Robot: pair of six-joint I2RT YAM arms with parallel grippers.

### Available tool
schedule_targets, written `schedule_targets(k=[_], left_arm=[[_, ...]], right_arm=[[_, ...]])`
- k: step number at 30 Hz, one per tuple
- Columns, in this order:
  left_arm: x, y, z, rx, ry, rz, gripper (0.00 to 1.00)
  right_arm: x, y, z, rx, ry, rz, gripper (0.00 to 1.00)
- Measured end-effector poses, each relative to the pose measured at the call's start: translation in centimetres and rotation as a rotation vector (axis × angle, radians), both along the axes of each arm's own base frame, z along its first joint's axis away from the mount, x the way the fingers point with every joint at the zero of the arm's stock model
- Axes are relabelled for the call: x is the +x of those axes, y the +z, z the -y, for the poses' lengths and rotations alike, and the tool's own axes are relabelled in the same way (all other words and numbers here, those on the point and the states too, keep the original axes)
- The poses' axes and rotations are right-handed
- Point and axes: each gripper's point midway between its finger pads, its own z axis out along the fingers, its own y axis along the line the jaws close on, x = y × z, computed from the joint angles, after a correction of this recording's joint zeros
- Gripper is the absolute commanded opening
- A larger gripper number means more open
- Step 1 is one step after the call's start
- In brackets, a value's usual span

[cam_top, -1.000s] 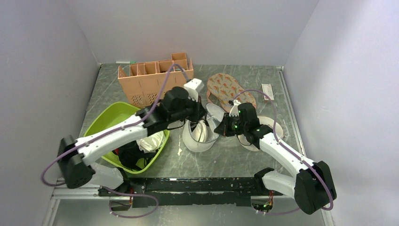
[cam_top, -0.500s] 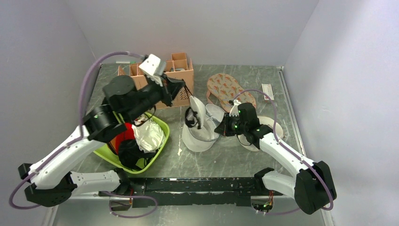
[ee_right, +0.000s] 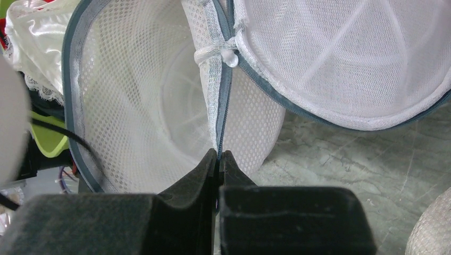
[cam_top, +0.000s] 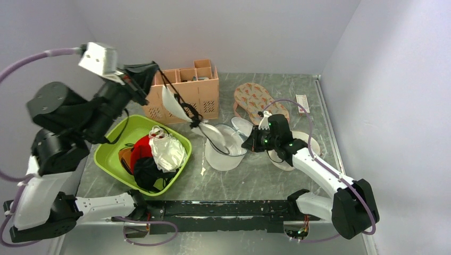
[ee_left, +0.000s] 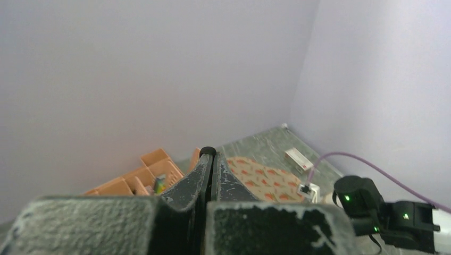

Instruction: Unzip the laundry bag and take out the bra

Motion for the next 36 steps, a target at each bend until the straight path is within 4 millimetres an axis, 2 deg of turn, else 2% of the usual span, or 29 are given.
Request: schedule_targets(k=[3,7,10,12,14,16,21,23,25,26,28,30,34,36], left_arm=[[-0.8,1.6,-2.7,-0.028,0.056,0.028,0.07],[-1.7,2.8,-6.0,-0.060,0.129,0.038,0.07],[-2.0,2.8,-7.7,-0.069,0.181,0.027,0.07],[-1.8,1.9,-8.2,-0.064,0.211,0.009,0.07],[-1.3,0.2,-8.4,-0.047,0.247,-0.026,0.07],[-0.4,-2.9,-8.1,-0.010,0.291,-0.086,0.07],[3.2,-13.2,-6.5,0.173,0.486,-0.314,0.07],[4.5,-16.7,-6.2,0.252,0.566,-0.386,0.07],[5.9,-20.2,-7.0,0.332,0.644,-0.445,0.07],[6.5,-21.9,-8.5,0.363,0.694,-0.473,0.07],[6.9,-23.3,-11.7,0.372,0.771,-0.505,0.07],[7.2,-23.1,-15.0,0.334,0.842,-0.520,0.07],[8.6,-21.4,-18.5,0.250,0.930,-0.513,0.07],[9.2,-21.6,-19.2,0.240,0.942,-0.522,0.07]], right_arm=[[0.0,-0.1,-0.1,0.001,0.003,-0.002,0.00],[0.0,-0.3,-0.1,0.001,0.005,-0.009,0.00],[0.1,-0.2,-0.2,0.002,0.006,-0.006,0.00],[0.1,-0.2,-0.2,0.004,0.007,-0.005,0.00],[0.1,-0.3,-0.2,0.004,0.009,-0.007,0.00],[0.1,-0.3,-0.3,0.006,0.011,-0.008,0.00],[0.3,-0.3,-0.7,0.018,0.022,-0.005,0.00],[0.3,-0.5,-0.8,0.020,0.027,-0.010,0.00],[0.3,-0.7,-0.8,0.018,0.029,-0.018,0.00],[0.3,-0.8,-0.8,0.017,0.030,-0.021,0.00],[0.3,-0.8,-0.8,0.016,0.030,-0.021,0.00],[0.3,-0.9,-0.8,0.017,0.033,-0.022,0.00],[0.3,-1.2,-0.9,0.012,0.036,-0.033,0.00],[0.3,-1.3,-0.9,0.011,0.036,-0.035,0.00]])
